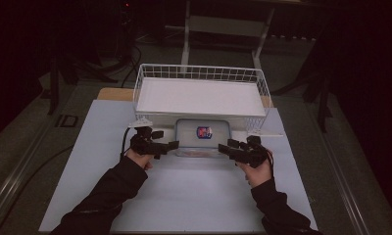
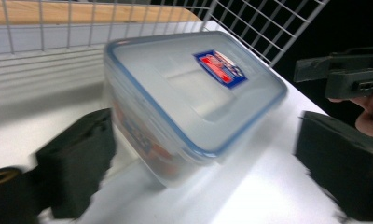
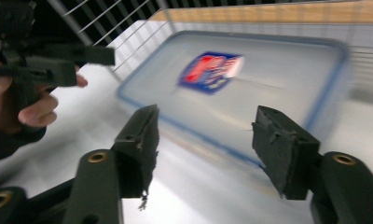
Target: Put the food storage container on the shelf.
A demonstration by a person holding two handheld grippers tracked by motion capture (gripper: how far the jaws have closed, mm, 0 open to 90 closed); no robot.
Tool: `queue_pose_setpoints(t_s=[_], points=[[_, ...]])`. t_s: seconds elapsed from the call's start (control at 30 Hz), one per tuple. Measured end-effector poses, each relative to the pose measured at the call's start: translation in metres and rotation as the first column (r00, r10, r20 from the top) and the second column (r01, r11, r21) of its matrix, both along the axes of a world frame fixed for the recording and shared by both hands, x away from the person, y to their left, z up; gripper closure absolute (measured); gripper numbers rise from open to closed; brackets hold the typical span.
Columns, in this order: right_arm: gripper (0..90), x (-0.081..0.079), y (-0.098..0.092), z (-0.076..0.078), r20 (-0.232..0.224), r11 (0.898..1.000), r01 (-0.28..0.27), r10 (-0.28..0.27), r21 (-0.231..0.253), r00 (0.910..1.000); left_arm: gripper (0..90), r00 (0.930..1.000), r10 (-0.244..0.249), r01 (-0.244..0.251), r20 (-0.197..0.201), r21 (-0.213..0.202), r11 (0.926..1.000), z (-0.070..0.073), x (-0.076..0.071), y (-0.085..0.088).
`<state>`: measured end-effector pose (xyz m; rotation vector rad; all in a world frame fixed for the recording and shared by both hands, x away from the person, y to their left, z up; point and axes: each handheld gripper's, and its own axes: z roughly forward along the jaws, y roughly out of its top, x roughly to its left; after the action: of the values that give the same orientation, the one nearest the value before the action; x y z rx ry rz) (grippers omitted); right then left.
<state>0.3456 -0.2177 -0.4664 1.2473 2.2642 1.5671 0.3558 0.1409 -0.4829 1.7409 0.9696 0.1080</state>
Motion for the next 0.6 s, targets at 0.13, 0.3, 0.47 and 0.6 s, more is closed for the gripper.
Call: queue_pose_setpoints(t_s=[0.13,0.3,0.47,0.6], points=[[46.2,-0.008,0.013,-0.001,-0.002,0.999,-0.052,0.052,0.002,0.9986,1.1,1.0000,0.002,-0.001,-0.005,0.028,0.9996,0.005,-0.011,0.003],[69.3,-0.014,0.027,-0.007,0.013,0.993,-0.106,0.107,-0.049,0.9942,0.0,0.9999,-0.013,0.012,0.009,0.086,0.9962,0.006,-0.028,0.004],[89.7,-0.012,0.037,-0.019,-0.041,0.989,-0.136,0.134,-0.061,0.9902,0.0,0.9996,-0.024,0.022,0.017,0.115,0.9931,0.002,-0.043,0.007],[89.9,-0.008,0.042,-0.028,-0.058,0.987,-0.137,0.132,-0.087,0.9895,0.0,0.9997,-0.025,0.024,0.005,0.144,0.9893,-0.004,-0.056,0.007]])
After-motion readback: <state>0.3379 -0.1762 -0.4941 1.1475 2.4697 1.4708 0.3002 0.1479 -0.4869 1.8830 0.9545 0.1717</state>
